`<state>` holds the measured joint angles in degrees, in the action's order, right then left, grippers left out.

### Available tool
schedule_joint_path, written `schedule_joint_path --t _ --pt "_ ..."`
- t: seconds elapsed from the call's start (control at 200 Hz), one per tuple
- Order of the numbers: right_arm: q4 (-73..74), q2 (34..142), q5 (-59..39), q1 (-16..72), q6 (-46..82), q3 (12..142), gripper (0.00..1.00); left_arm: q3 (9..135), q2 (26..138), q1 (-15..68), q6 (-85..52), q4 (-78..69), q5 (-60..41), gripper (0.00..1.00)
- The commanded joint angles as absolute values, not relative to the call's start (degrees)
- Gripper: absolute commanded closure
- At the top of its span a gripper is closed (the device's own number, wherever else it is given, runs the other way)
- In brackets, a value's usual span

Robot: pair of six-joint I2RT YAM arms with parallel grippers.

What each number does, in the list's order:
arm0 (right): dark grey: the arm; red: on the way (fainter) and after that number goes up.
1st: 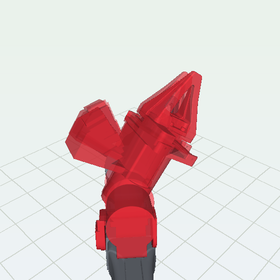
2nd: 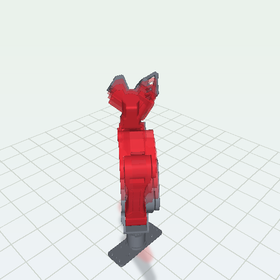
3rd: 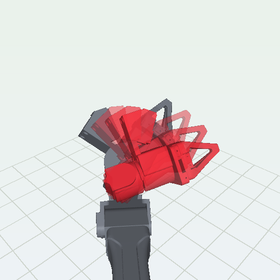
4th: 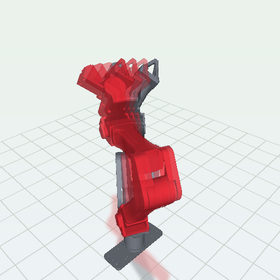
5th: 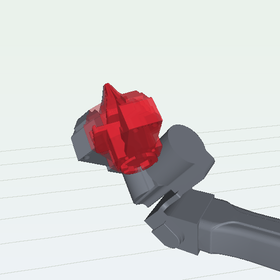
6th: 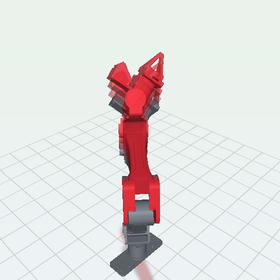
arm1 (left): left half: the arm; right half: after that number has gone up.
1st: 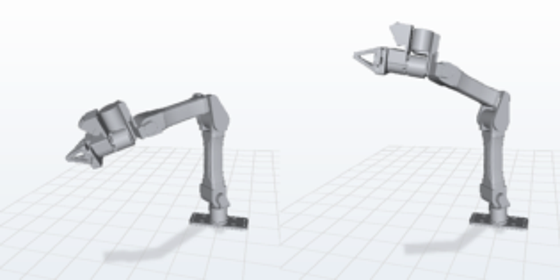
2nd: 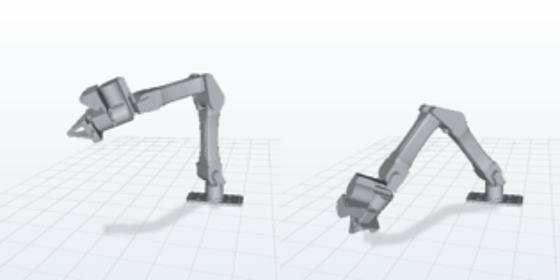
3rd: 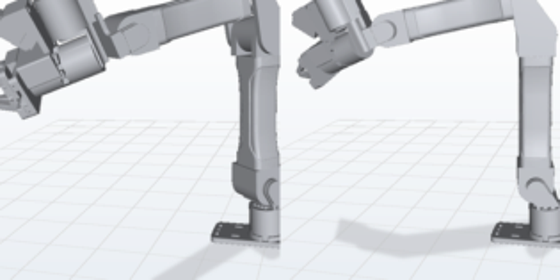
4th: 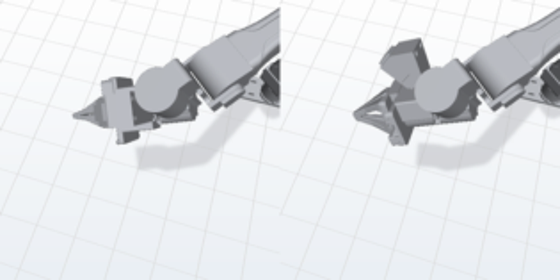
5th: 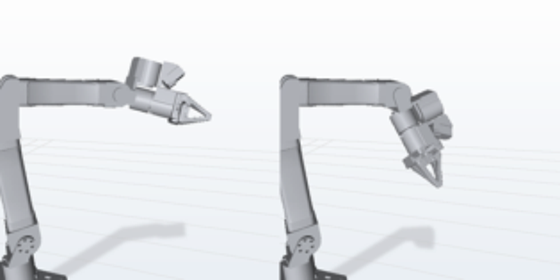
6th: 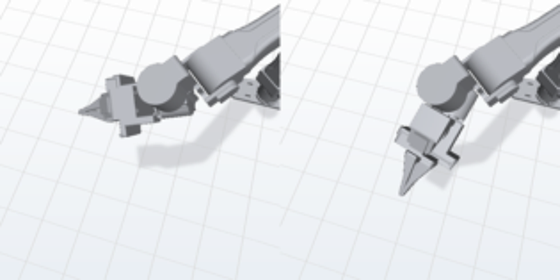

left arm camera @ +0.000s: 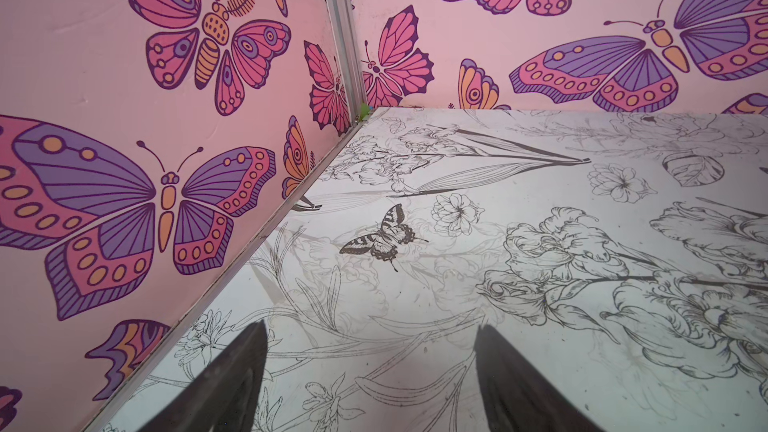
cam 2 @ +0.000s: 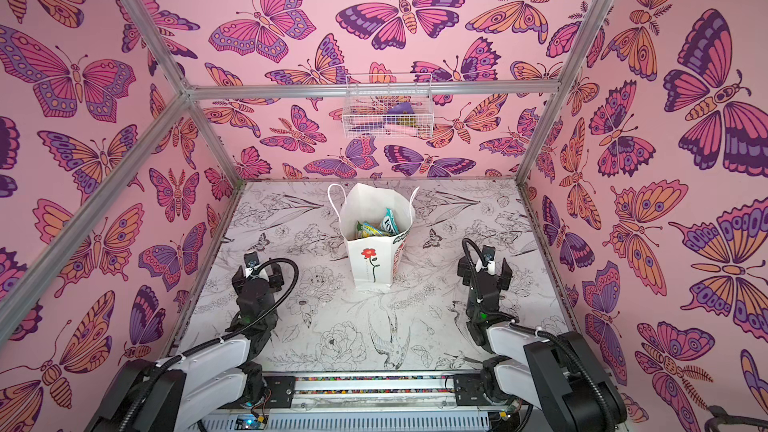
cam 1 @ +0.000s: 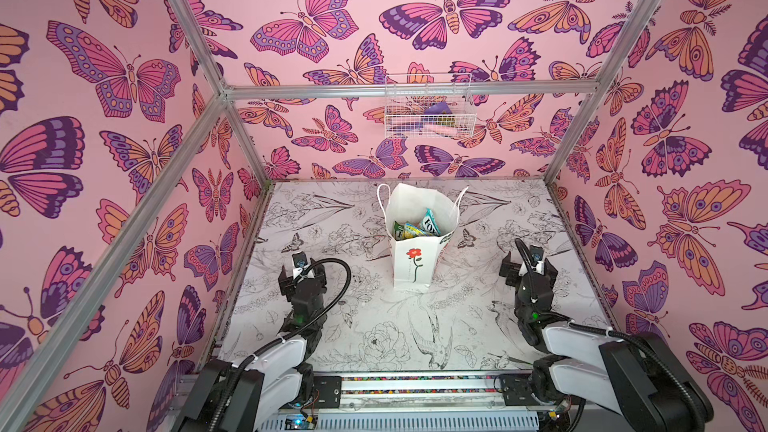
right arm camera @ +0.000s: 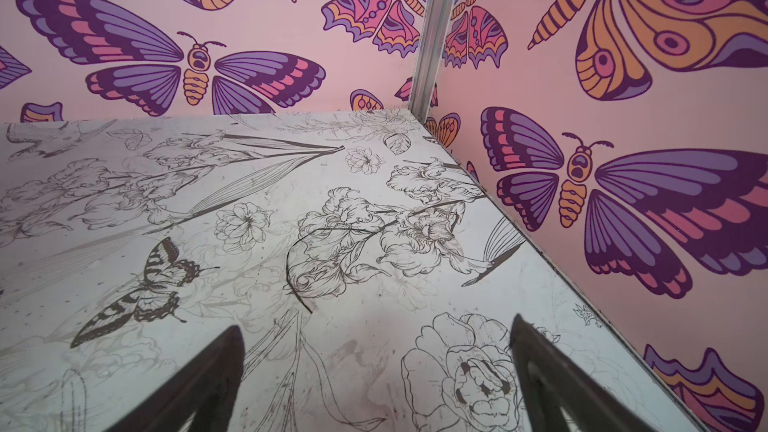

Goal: Place the snacks into the paper bag

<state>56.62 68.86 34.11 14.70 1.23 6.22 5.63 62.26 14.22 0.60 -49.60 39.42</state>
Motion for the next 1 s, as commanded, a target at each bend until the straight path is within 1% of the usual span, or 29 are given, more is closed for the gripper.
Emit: schedule_joint_path --t 0.0,0.31,0.586,0.681,0.736,0.846,0.896,0.936,0.996 --pt "63.57 70.26 33.32 13.91 1.01 6.06 0.01 4.76 64.61 13.5 0.68 -57.12 38.67 0.19" --pt "73.29 77.37 33.56 13.1 -0.48 5.39 0.01 3.9 73.39 13.01 2.7 -70.66 38.67 0.18" --pt "79.39 82.99 30.97 13.11 -2.15 5.27 0.01 3.76 78.4 12.7 2.69 -75.83 38.2 0.18" --pt "81.71 86.31 30.39 13.17 -2.5 5.75 0.01 3.87 83.6 12.15 2.67 -81.63 38.74 0.18" --pt "81.73 86.74 29.97 13.2 -2.68 5.97 0.01 4.59 85.2 12.08 2.52 -81.7 39.61 0.18" --pt "81.7 87.03 28.38 13.19 -3.35 5.98 0.01 5.03 86.28 12.13 2.89 -81.74 37.79 0.18" --pt "81.73 87.48 27.04 13.24 -4.07 6.15 0.01 5.01 86.39 12.2 3.31 -81.74 37.08 0.17" --pt "81.73 87.7 26.19 13.43 -4.67 6.24 0.01 5.01 86.31 12.39 3.34 -81.7 37.13 0.12" --pt "81.71 88.01 25.44 13.79 -5.46 6.41 0.01 4.93 86.18 12.48 3.34 -81.74 37.11 0.12"
